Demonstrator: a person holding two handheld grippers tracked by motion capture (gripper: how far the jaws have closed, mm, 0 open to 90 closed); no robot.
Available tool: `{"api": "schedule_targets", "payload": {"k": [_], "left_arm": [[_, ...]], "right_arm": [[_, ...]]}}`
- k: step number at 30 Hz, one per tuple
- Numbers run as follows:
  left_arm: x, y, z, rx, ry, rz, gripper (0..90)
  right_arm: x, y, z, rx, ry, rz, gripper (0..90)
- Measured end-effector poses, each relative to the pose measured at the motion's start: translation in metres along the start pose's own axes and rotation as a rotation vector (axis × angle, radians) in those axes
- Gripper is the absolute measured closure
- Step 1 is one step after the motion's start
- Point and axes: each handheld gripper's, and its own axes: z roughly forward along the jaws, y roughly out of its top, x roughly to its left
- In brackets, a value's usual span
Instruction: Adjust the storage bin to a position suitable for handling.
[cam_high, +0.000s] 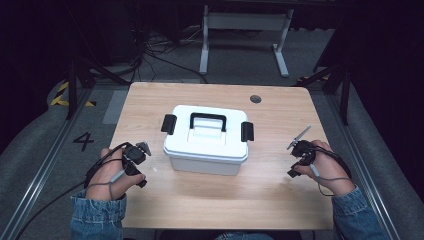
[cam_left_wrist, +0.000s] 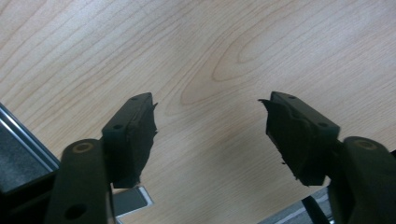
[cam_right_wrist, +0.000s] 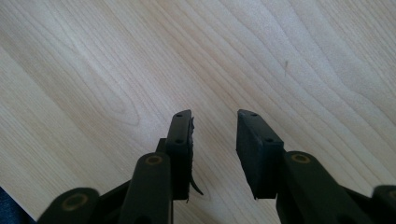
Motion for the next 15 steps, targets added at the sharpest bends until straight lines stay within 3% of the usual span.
{"api": "schedule_targets", "payload": {"k": [4, 9, 15], "left_arm": [[-0.0003, 0.0011, -0.0037, -0.029, -0.031, 0.006, 39.4], [-0.0035, 0.0022, -0.0083, -0.046, -0.039, 0.048, 43.8], [-0.0022, 0.0011, -0.0103, -0.065, -0.029, 0.038, 41.7]], "right_arm": [[0.0003, 0.0000, -0.0005, -0.012, 0.001, 0.001, 68.1], [0.0007, 0.0005, 0.0005, -0.025, 0.016, -0.004, 68.1], [0.0007, 0.0012, -0.0014, -0.049, 0.018, -0.011, 68.1]]}}
